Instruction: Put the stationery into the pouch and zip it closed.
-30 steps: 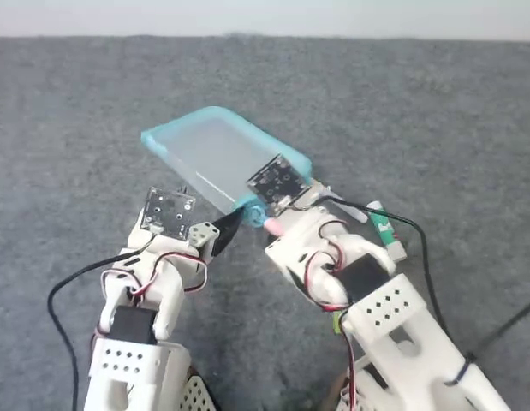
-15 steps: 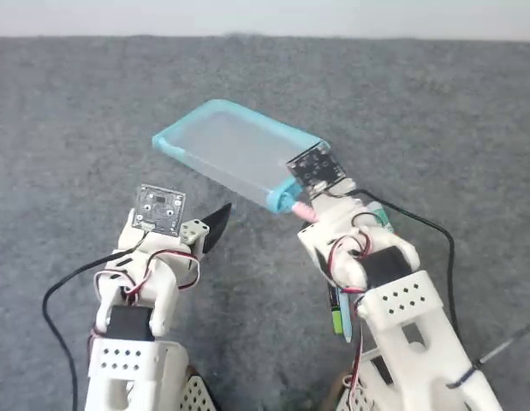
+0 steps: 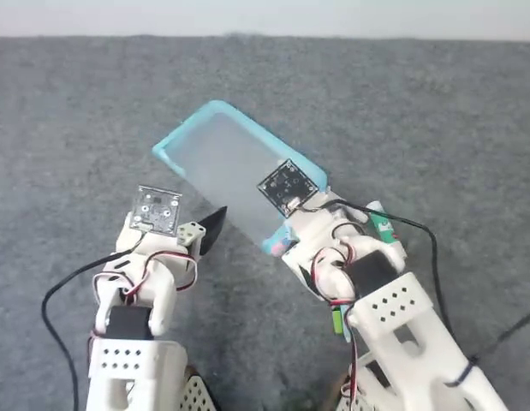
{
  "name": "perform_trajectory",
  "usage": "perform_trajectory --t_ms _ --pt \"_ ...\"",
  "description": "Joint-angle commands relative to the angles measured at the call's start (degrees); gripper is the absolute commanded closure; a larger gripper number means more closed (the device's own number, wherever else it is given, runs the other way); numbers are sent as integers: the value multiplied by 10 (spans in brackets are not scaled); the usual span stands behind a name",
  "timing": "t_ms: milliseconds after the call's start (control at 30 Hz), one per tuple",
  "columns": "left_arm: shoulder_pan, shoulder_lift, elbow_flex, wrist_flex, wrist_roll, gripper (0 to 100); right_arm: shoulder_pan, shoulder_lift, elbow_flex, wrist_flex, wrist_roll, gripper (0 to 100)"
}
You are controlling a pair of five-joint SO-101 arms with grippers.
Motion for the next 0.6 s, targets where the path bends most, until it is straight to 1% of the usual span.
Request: perform_trajectory --t_ms 0,100,167,233,300,467,500,567 --pt "-18 3 -6 -18 7 666 -9 31 -175 145 9 633" --pt "-21 3 -1 -18 7 666 -9 93 -299 245 29 649" --pt "-21 3 -1 -18 7 666 -7 128 -344 270 25 656" --pt "-21 3 -1 -18 7 666 -9 166 -345 268 23 658" --pt "-21 3 -1 -18 7 666 -12 202 -307 223 19 658" --pt "-21 3 6 -19 7 666 -13 267 -168 35 58 656" --pt "-21 3 7 -19 7 666 -13 274 -149 9 62 658" --pt "-21 3 7 -19 6 666 -8 292 -134 -10 60 658"
